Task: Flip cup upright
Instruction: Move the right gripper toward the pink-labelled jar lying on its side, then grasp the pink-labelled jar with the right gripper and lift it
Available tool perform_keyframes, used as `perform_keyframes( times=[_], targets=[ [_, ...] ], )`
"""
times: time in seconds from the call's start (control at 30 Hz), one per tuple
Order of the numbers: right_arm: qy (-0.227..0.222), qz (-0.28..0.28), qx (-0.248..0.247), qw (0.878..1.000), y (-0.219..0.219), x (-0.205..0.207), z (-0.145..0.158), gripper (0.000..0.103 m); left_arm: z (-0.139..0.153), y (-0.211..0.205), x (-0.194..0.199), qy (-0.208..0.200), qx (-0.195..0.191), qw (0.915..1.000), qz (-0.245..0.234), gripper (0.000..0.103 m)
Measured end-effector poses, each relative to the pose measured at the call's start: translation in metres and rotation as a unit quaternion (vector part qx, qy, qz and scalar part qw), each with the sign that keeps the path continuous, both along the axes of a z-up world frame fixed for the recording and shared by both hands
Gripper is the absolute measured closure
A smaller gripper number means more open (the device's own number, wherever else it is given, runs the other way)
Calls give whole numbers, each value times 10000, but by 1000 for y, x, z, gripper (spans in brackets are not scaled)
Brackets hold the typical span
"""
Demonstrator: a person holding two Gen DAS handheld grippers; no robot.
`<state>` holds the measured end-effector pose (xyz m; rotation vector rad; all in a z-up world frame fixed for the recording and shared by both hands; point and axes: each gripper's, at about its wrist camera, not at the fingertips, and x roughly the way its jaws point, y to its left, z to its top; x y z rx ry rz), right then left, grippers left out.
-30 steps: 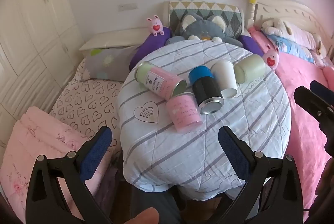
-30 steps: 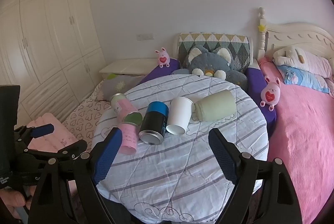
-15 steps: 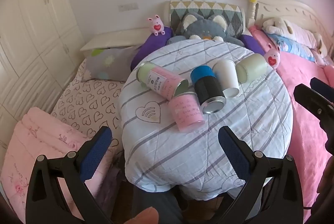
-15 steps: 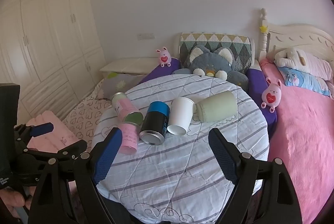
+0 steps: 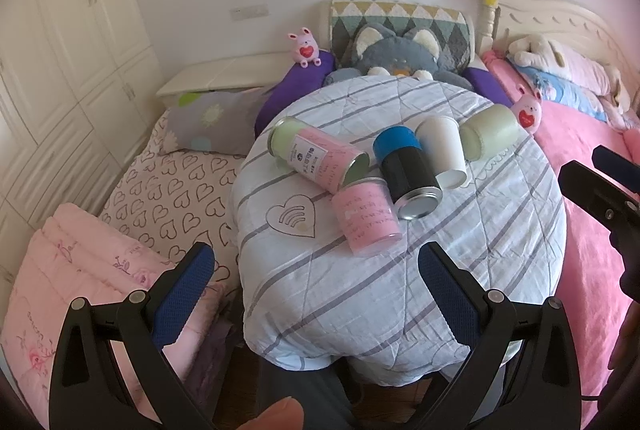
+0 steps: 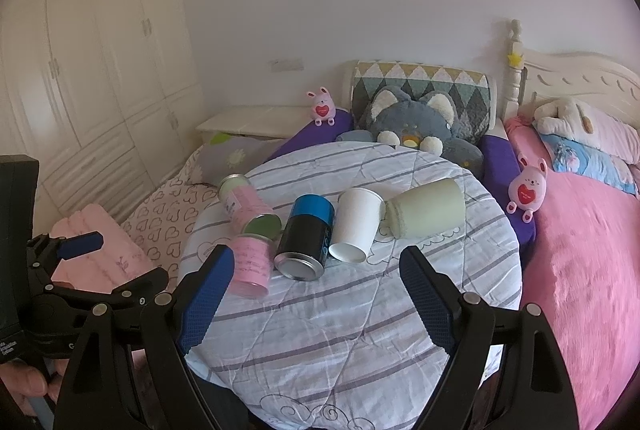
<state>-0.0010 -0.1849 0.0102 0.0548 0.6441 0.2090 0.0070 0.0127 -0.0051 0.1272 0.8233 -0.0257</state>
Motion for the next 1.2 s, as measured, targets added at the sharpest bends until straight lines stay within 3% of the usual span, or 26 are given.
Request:
perform_keyframes(
  times=[0.7,1.0,1.2],
  targets=[
    [237,296,-185,9991,34,29,-13,17,-15,27,24,136,-110,9995,280,0],
    [392,736,-400,9957,71,65,-19,17,-27,56,48,244,-149,9981,549,0],
    [700,1175,-644,9885,102,111,-34,17,-39,77,72,346,-170,9961,787,0]
  ],
)
